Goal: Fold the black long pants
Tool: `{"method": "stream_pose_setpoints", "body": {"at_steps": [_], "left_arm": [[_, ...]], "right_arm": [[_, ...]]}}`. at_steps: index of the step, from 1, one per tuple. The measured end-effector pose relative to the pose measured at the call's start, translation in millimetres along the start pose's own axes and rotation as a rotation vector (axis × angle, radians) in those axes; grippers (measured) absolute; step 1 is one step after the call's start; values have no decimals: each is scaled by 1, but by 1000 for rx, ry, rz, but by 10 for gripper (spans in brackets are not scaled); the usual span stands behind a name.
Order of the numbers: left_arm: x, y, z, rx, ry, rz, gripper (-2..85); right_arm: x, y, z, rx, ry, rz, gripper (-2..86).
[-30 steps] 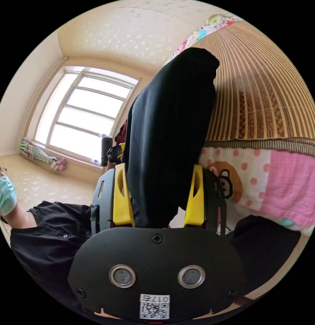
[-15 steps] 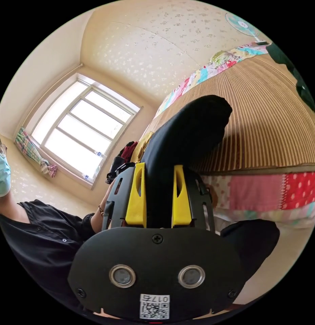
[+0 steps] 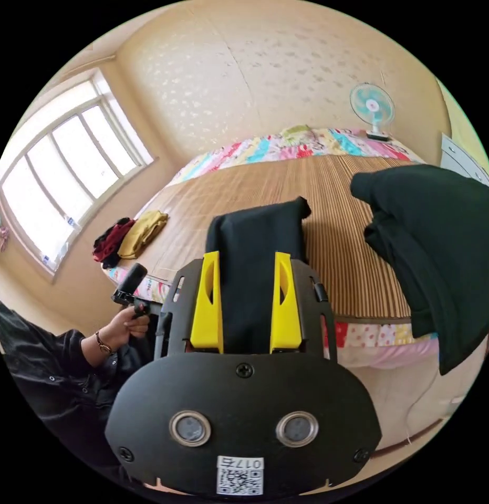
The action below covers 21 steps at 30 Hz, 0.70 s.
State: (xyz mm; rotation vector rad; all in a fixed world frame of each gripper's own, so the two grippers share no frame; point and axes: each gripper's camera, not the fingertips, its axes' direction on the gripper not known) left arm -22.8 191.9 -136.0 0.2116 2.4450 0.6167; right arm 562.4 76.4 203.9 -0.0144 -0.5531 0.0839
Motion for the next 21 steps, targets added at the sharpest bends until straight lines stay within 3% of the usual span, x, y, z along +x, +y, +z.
{"method": "stream_pose_setpoints", "body": {"at_steps": [3,6,12,14,21], "left_arm": [[-16,39,-26,50,10,-44,157],[-22,68,-53,87,18,-56,157],[-32,109,-109,185,-59,-90,154],[-43,119,-120,215,-37,-137,153],[-33,127,-135,228,4,-109,146]], "right_arm": [[-51,-6,37,-8,-46,-50,175],[-90,-13,113,-176,-39,-49,203],[-216,34,213,-234,558,-280,212],[-226,47,238,-188,821,-317,157],[-200,35,239,-211,810,-323,142]]}}
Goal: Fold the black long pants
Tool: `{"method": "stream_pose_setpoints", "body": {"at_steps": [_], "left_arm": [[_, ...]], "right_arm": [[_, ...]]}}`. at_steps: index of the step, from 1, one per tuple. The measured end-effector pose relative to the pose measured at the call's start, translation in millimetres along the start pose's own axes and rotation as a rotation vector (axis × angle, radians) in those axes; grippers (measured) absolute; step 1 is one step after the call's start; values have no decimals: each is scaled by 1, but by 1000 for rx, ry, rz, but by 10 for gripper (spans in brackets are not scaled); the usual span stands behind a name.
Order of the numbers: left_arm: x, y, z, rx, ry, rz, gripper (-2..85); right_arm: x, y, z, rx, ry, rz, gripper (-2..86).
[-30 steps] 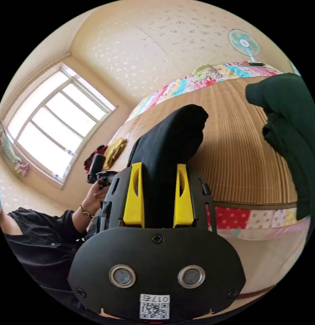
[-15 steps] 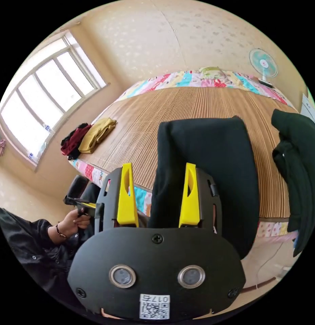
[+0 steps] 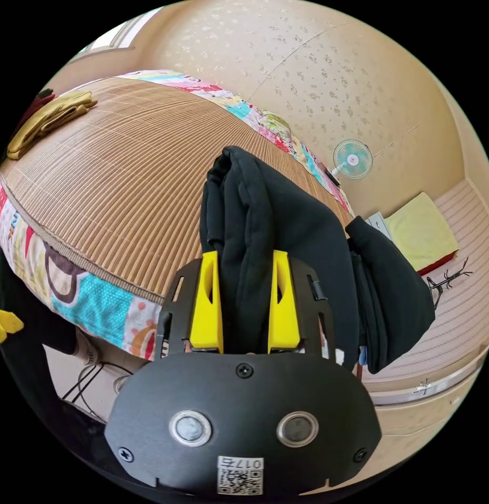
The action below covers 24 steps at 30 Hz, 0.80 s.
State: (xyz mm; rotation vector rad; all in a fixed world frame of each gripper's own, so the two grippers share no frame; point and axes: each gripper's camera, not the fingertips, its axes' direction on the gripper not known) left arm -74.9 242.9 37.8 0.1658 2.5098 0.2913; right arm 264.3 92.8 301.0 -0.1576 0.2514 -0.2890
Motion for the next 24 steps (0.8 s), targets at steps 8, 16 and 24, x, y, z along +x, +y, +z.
{"method": "stream_pose_setpoints", "body": {"at_steps": [8,16,24], "left_arm": [[6,19,-37,81,-3,10,138],[-15,54,-53,150,14,-58,136],[-4,81,-58,203,-20,-36,135]], "right_arm": [[88,-10,58,-91,9,1,141],[174,-10,106,-79,-128,-33,140],[203,-38,139,-111,-85,89,140]]}}
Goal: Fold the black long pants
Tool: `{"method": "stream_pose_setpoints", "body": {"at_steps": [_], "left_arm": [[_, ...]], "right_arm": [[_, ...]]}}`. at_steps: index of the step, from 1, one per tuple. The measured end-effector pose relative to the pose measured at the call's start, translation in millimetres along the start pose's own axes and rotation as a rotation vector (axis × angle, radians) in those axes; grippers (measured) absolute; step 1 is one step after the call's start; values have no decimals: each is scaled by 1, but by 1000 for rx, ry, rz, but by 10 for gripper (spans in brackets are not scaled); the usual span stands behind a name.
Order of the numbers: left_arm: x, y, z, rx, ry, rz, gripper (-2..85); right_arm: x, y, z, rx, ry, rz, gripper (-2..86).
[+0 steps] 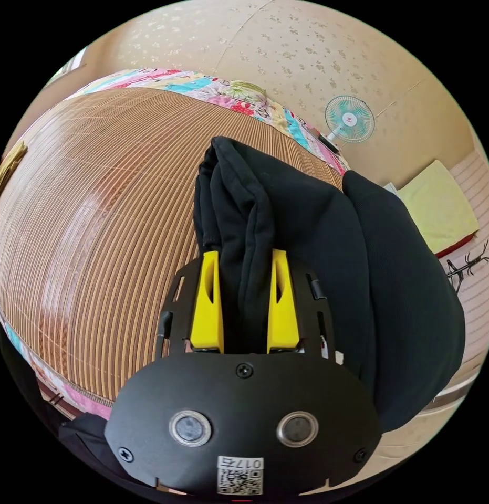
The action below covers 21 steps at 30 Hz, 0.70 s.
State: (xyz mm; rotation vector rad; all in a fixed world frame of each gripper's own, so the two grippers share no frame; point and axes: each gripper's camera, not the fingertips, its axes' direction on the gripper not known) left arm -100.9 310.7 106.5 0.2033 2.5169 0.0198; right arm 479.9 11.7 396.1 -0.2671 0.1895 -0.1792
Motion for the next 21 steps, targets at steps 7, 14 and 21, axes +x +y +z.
{"method": "stream_pose_setpoints", "body": {"at_steps": [7,14,21], "left_arm": [[14,23,-22,142,-158,99,135],[77,-7,-140,552,-493,285,135],[132,-72,-235,891,-931,283,132]], "right_arm": [[-6,7,-36,27,89,53,121],[23,137,-115,314,-463,193,53],[33,209,-128,225,-676,171,32]]}}
